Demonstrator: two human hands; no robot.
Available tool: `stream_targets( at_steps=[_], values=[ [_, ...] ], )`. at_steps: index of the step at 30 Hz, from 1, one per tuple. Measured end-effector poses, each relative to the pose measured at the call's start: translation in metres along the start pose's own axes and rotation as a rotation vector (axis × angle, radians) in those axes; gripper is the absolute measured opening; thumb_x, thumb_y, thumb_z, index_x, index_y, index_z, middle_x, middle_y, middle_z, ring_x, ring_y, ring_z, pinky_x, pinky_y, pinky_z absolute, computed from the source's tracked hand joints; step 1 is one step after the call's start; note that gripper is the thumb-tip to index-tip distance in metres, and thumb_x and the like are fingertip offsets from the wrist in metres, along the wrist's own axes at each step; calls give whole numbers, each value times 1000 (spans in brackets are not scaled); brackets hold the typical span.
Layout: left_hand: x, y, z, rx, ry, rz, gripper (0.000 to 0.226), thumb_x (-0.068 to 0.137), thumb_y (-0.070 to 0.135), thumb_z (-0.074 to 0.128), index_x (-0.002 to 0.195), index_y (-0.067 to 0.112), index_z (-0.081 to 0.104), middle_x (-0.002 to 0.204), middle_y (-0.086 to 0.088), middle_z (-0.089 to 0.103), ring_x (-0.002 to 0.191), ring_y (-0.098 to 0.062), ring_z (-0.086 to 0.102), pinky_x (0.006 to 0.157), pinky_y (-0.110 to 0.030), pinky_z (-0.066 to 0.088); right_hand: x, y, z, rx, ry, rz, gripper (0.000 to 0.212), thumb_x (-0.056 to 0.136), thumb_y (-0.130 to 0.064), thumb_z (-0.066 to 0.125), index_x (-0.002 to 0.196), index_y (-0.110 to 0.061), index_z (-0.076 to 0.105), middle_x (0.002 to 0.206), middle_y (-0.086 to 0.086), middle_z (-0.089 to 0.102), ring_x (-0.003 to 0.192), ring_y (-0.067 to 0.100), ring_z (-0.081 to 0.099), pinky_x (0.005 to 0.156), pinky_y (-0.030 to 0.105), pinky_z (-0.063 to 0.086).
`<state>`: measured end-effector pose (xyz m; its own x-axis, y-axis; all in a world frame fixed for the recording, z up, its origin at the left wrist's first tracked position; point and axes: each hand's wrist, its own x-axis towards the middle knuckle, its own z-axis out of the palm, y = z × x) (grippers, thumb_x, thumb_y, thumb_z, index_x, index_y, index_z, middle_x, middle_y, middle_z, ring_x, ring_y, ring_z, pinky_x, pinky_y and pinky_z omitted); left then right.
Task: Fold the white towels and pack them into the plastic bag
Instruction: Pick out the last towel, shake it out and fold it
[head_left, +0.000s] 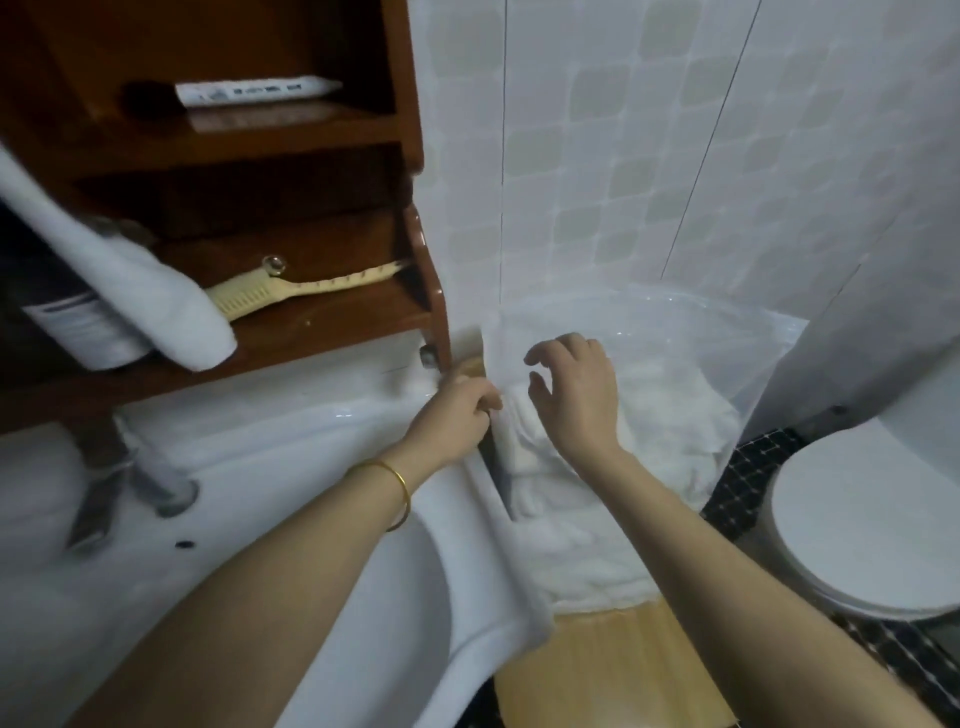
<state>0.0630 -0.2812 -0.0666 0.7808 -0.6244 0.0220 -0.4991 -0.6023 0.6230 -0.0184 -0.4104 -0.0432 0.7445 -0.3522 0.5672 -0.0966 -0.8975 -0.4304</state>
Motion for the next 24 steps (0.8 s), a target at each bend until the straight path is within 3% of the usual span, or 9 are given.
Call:
stream_targets(
  at_steps=[5,9,12,16,19,24],
  values=[
    [-59,-71,-27,46,-133,-137,23,90,6,47,104,12,64,112,-6,59,104,-23,57,90,-31,47,-57,-42,52,54,-341,133,21,82,-9,60,102,-10,63,100,10,59,95,30,54,78,38,44],
    [-133,-153,-56,337,-331,-256,29,92,14,48,119,15,58,124,-11,51,117,-30,48,96,-34,41,-110,-90,100,89,-596,247,25,83,-12,60,107,-15,61,102,6,60,95,24,57,80,31,44],
    [-190,-213,-75,636,-476,-322,43,90,34,56,129,16,49,130,-10,42,123,-32,36,98,-40,35,-148,-135,137,116,-726,314,26,83,-12,59,109,-16,61,97,3,60,92,22,58,75,27,41],
    [-250,-273,-94,688,-587,-421,64,79,50,66,125,12,44,131,-11,37,125,-33,32,95,-42,36,-191,-186,171,202,-805,420,25,83,-10,59,107,-15,62,89,-2,58,81,18,56,69,25,40],
    [-284,-308,-93,729,-534,-473,66,77,44,69,127,12,40,133,-14,36,124,-35,36,95,-44,39,-217,-208,180,239,-845,483,24,84,-11,59,108,-14,61,93,2,61,77,16,53,62,23,39],
    [-310,-351,-73,579,-280,-430,41,81,28,68,112,15,45,114,-10,56,106,-29,55,83,-33,42,-238,-219,175,282,-867,593,22,86,-11,57,108,-12,59,87,3,59,69,17,52,62,23,40]
  ],
)
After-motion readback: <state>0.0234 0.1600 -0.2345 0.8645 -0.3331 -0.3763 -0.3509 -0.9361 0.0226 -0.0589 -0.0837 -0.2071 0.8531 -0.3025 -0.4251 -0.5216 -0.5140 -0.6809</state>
